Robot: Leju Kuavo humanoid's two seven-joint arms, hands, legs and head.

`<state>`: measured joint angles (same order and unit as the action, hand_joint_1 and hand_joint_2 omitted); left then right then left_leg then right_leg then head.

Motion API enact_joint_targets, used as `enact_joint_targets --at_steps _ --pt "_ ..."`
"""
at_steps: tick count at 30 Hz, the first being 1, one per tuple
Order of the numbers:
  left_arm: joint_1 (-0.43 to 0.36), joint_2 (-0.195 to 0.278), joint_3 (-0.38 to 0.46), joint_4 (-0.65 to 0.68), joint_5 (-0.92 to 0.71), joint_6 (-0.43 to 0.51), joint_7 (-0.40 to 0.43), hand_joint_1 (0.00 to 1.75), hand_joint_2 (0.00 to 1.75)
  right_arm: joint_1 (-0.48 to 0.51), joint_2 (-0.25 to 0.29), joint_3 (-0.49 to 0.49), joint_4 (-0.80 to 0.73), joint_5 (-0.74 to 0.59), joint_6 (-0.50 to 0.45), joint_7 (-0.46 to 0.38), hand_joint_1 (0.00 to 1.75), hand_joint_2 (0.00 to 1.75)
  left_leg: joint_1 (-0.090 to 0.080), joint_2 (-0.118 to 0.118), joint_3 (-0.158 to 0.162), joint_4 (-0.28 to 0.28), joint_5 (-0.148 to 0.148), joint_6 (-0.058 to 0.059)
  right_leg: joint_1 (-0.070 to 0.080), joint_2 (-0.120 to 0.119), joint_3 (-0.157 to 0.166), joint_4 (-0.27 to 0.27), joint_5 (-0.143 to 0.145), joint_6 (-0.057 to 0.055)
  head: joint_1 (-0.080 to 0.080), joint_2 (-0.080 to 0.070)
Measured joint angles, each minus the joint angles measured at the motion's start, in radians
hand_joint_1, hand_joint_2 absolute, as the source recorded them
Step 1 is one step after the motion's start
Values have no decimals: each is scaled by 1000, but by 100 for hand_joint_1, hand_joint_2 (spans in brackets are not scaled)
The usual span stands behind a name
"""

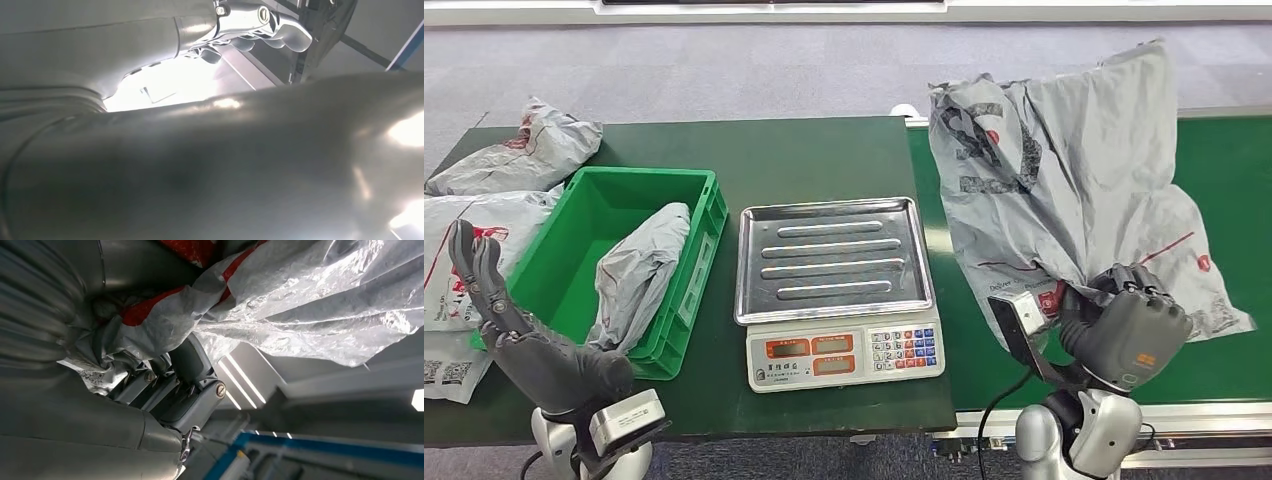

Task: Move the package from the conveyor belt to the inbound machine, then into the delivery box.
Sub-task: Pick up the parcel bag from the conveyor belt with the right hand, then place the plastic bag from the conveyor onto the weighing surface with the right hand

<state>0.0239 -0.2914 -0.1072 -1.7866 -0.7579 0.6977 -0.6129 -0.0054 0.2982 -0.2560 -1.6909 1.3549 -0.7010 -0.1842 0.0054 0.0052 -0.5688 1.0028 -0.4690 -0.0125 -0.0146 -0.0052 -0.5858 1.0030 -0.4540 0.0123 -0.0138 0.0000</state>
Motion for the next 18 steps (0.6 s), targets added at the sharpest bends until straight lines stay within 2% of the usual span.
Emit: enact_joint_targets --at_steps 6,10,12,15,18 --pt "-1 0 0 12 7 0 -5 0 0 4 14 5 -92 -27 0 -53 175 175 0 0 0 0 0 0 -1 0 0 0 0 0 0 0" --pt "-4 0 0 24 25 0 -22 0 0 -2 15 36 -121 -69 0 -157 175 175 0 0 0 0 0 0 -1 0 1 0 0 0 0 0" --pt "-6 0 -2 36 35 0 -30 0 0 -15 15 72 -124 -77 1 -180 175 175 0 0 0 0 0 0 0 0 0 0 0 0 0 0" --pt "-11 0 -13 54 42 0 -31 0 0 -79 14 143 -67 -109 10 -158 175 175 0 3 0 0 1 -1 0 2 0 0 1 0 0 0" --pt "-16 0 -26 67 41 0 -19 0 0 -181 11 226 64 -222 52 -120 175 175 1 6 2 0 1 -2 0 6 0 0 2 -2 0 0"
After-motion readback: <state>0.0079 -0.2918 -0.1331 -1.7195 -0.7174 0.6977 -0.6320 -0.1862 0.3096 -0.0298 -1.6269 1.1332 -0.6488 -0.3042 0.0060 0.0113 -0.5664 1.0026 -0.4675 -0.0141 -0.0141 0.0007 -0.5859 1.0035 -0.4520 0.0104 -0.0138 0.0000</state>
